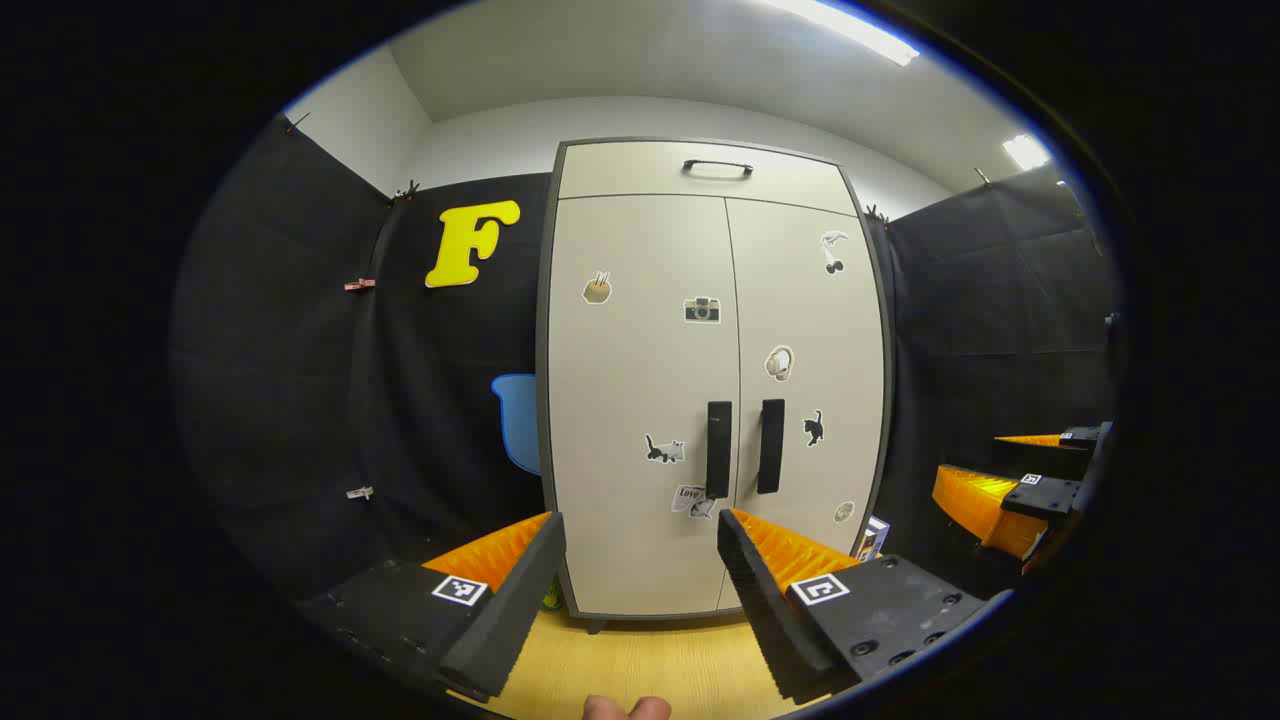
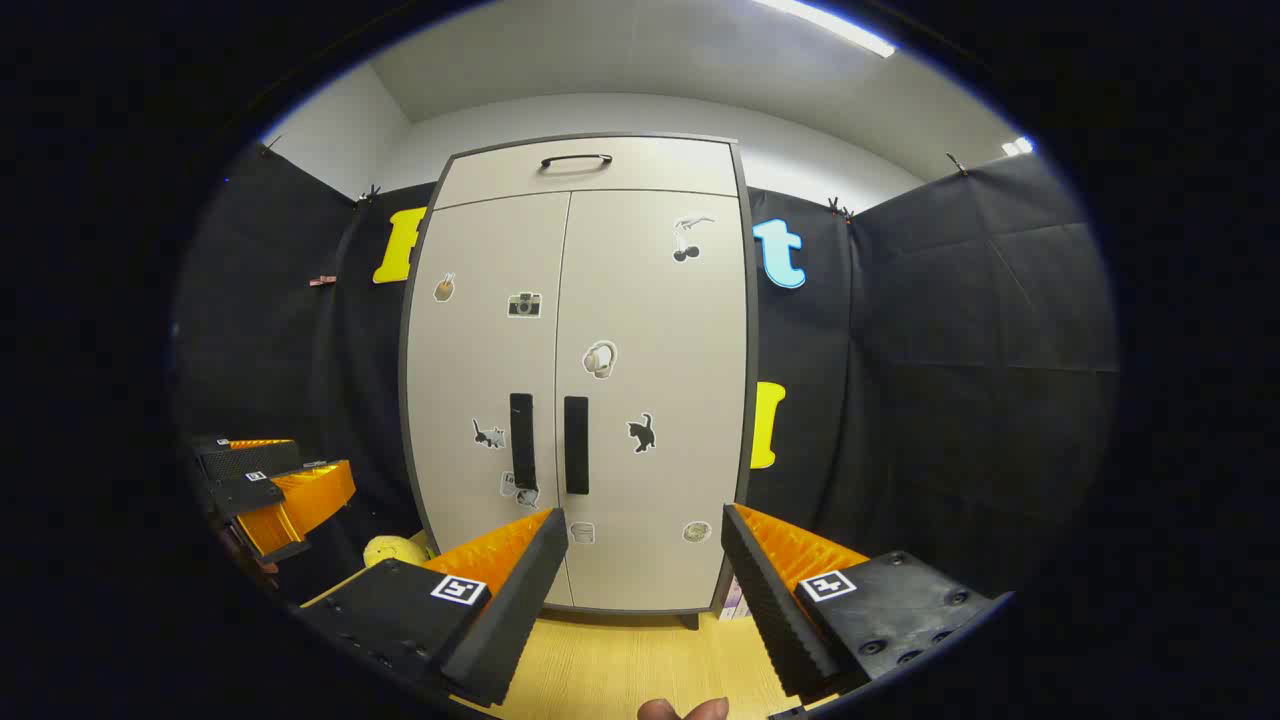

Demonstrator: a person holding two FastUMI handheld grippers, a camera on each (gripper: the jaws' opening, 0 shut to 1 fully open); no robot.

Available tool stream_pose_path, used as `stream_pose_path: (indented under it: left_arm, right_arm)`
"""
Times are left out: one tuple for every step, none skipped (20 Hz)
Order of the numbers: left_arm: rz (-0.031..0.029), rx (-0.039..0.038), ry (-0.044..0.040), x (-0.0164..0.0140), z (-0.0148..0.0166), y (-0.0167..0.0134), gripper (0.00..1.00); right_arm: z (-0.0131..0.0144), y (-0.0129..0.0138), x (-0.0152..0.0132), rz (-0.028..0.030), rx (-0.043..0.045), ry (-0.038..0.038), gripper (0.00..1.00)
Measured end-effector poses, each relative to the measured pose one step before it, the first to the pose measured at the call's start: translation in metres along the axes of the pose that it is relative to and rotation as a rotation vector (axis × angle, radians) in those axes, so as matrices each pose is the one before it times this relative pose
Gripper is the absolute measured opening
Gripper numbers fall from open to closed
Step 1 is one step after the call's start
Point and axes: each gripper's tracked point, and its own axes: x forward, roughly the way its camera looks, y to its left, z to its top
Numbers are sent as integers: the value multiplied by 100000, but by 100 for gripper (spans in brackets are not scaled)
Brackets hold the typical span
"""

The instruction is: Open the right door of the double-door shoe cabinet with the right hand, and open the left door with the left hand.

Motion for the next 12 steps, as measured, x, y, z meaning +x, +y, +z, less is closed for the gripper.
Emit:
stream_pose_path:
  left_arm:
    - [-134,200,-19,30,-108,-32,94]
    - [-72,-24,69,21,-9,-19,94]
    - [-10,-169,87,-36,-24,100,94]
    - [7,-137,-9,-31,13,71,94]
    - [145,-2,-31,0,-85,69,94]
    - [111,153,-87,-5,84,160,94]
    - [207,234,-131,87,-6,171,94]
    - [182,175,-125,83,69,127,94]
    - [80,-81,-124,51,-50,45,94]
    - [106,-314,-5,19,31,136,94]
    - [-48,-382,94,50,-88,41,94]
    - [-101,-230,64,51,-9,59,94]
  right_arm:
    - [114,-56,39,161,-401,-247,98]
    - [22,173,19,201,-215,-81,97]
    - [20,192,-29,194,-3,53,98]
    - [-20,77,38,226,106,75,98]
    - [33,147,101,206,35,30,98]
    - [-3,84,6,56,-90,36,98]
    - [-21,153,31,30,-242,-22,98]
    - [-60,133,49,4,-192,212,98]
    - [-106,7,58,13,-21,200,98]
    - [-48,-17,47,-40,85,312,98]
    - [-151,-105,56,8,216,82,98]
    - [29,85,81,212,299,229,98]
